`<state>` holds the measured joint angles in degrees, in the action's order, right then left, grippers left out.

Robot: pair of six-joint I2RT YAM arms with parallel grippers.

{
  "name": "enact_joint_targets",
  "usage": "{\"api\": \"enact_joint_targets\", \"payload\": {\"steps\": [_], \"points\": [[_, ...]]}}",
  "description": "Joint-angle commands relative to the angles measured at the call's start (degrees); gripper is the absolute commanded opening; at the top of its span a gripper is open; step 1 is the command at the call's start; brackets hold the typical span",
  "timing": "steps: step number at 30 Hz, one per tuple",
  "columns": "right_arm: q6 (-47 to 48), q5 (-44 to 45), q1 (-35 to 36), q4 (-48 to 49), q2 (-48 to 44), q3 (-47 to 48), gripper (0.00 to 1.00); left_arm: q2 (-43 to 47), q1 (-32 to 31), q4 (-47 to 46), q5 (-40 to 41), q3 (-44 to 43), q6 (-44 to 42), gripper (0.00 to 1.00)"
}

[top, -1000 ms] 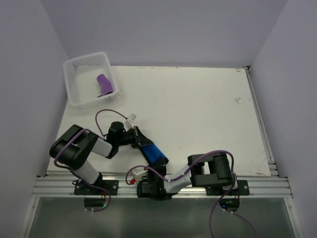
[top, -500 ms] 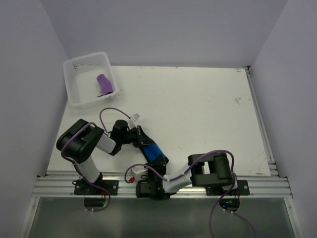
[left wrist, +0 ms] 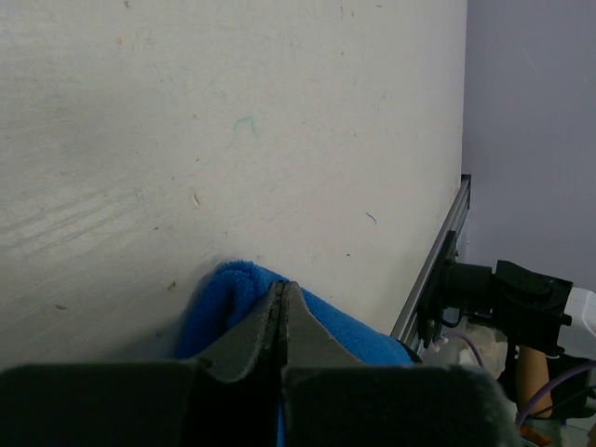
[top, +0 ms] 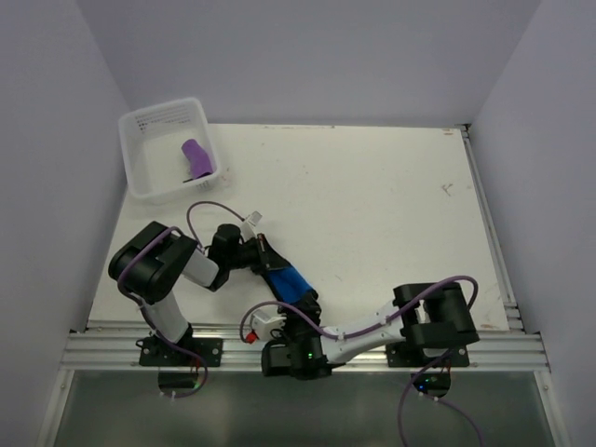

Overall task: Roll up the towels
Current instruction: Roll the towel

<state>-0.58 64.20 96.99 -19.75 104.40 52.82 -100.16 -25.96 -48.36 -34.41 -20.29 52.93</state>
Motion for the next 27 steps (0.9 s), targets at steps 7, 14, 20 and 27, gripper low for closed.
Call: {"api": "enact_joint_targets", "payload": {"steps": [7,14,20,27], "points": [[-12.5,-12.5,1.3,-6.4,-17.5,0.6,0.51,-2.3,1.1,12.3,12.5,0.0,-5.2,0.00],[-20.2,-16.1,0.2,-2.3,-33.5,-4.0,0.58,-1.6,1.1,12.1,13.1,1.0,-5.1,0.00],[-31.6,-43.3,-23.4,15.4,-47.8,-18.8,0.47,-2.1,1.1,10.4,12.8,1.9,-4.9,0.00],[-45.7,-71.0,-48.5,31.9,-40.3,-25.8,0.56,-0.8,1.1,9.7,12.9,2.5,-5.4,0.00]]}}
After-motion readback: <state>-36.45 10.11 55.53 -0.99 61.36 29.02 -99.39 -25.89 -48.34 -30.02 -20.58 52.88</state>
